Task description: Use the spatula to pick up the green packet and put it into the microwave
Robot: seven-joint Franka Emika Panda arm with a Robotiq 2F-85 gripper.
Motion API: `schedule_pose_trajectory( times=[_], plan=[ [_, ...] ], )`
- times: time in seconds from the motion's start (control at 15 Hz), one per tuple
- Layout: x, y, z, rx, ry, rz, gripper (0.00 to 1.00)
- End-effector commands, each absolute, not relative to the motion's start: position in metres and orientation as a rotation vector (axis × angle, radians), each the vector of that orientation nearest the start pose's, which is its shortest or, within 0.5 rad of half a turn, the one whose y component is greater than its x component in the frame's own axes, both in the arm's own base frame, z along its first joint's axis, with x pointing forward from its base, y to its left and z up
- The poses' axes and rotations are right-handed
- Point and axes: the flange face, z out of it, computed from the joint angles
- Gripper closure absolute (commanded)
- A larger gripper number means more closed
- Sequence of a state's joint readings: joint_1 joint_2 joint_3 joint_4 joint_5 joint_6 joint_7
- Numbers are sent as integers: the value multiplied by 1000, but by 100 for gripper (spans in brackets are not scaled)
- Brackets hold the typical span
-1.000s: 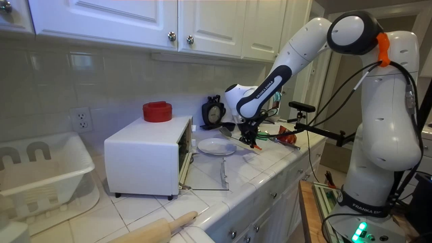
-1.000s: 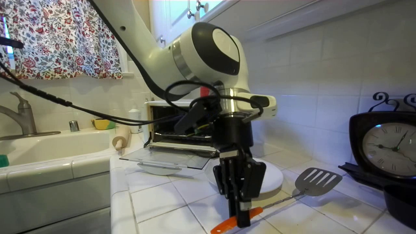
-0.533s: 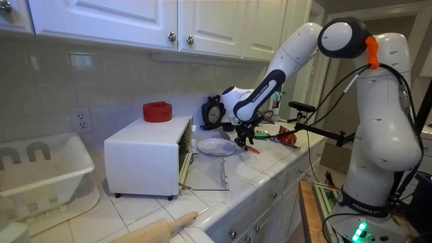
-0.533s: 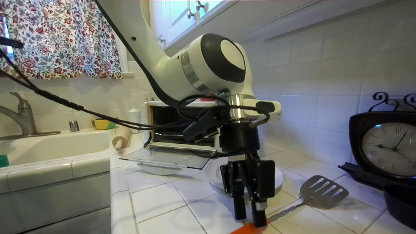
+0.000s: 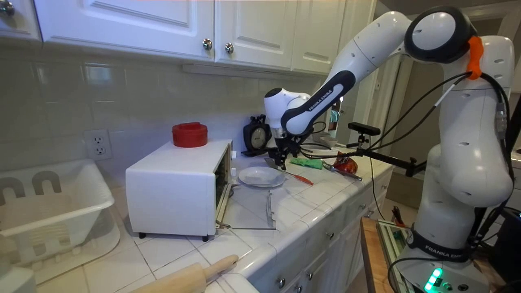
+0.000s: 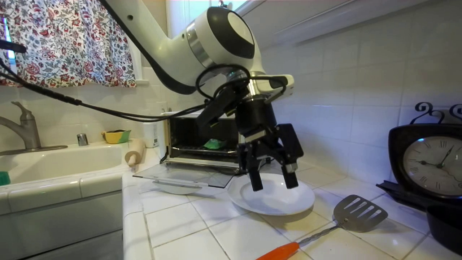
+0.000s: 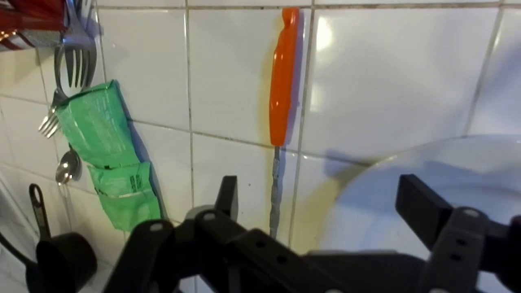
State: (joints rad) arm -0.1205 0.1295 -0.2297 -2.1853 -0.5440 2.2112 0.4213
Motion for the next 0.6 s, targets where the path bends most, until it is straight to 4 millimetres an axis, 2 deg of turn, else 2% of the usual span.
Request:
schedule_pose_trajectory(
  times=[0.0, 0.07, 0.33, 0.4, 0.47, 0.53],
  plan=[
    [485, -181, 356, -3499, 613, -19, 0],
    [478, -177, 360, -3451, 637, 43, 0],
    [447, -161, 384, -3351, 580, 46, 0],
    [440, -157, 391, -3319, 571, 95, 0],
    [464, -167, 375, -3376, 616, 69, 0],
    [457, -164, 381, -3358, 605, 87, 0]
  ],
)
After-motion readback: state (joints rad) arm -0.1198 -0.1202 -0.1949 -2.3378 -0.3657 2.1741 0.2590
